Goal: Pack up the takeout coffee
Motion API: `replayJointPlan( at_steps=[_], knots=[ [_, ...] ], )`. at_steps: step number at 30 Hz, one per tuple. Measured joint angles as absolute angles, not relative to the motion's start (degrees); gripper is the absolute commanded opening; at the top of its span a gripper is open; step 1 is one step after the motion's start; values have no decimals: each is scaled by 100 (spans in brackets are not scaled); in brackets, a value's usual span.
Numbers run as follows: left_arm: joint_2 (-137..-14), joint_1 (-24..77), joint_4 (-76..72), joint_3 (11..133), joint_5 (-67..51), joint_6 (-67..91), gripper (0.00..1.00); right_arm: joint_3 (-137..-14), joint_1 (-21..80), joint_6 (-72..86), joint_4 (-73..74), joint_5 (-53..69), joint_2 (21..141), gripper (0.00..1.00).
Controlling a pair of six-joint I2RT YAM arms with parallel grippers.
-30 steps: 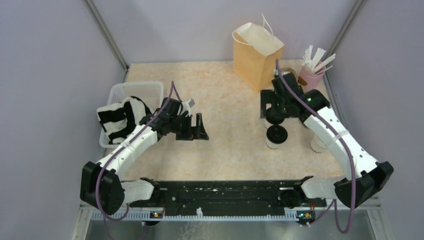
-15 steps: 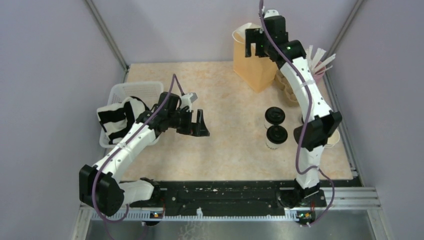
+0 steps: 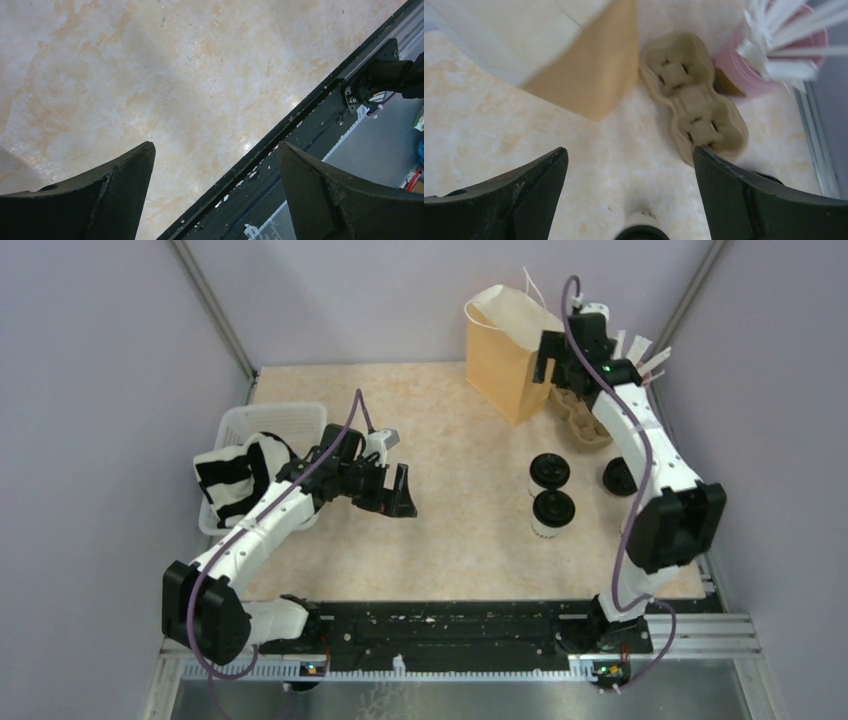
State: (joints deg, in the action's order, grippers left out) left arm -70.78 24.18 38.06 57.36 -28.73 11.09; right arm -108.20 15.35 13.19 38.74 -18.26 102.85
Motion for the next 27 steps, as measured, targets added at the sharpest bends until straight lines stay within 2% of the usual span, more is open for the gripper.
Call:
replayJointPlan(
  at_steps=[3, 5, 8, 14, 16, 18, 23, 27],
  knots=[
    [-7264, 2418, 3752, 5745, -2880, 1079, 98, -9253, 1190, 1487, 3479, -1839, 9157, 81],
    [-7463, 2418, 3745, 5804, -2893, 1072, 98, -8619, 943, 1634, 3236, -1728, 8608, 72],
    [-7800, 2418, 3721, 5990, -2891, 1044, 98, -8145, 526, 1767, 2897, -1507, 8252, 66],
    [-8661, 2364, 3820, 6923, -2764, 985, 98, -8243, 89, 1831, 2482, -878, 9408, 61],
    [-8882, 2342, 3804, 7196, -2762, 939, 98, -8256, 58, 1868, 2486, -690, 9835, 54],
    [-8982, 2327, 3793, 7279, -2757, 895, 98, -8256, 47, 1903, 2488, -502, 10191, 53],
    [-9251, 2316, 3907, 7439, -2755, 801, 98, -8267, 30, 1964, 2482, -316, 10512, 42],
    [-9445, 2294, 3979, 7581, -2733, 705, 98, -8449, -86, 1990, 2414, -285, 10600, 39]
  ],
)
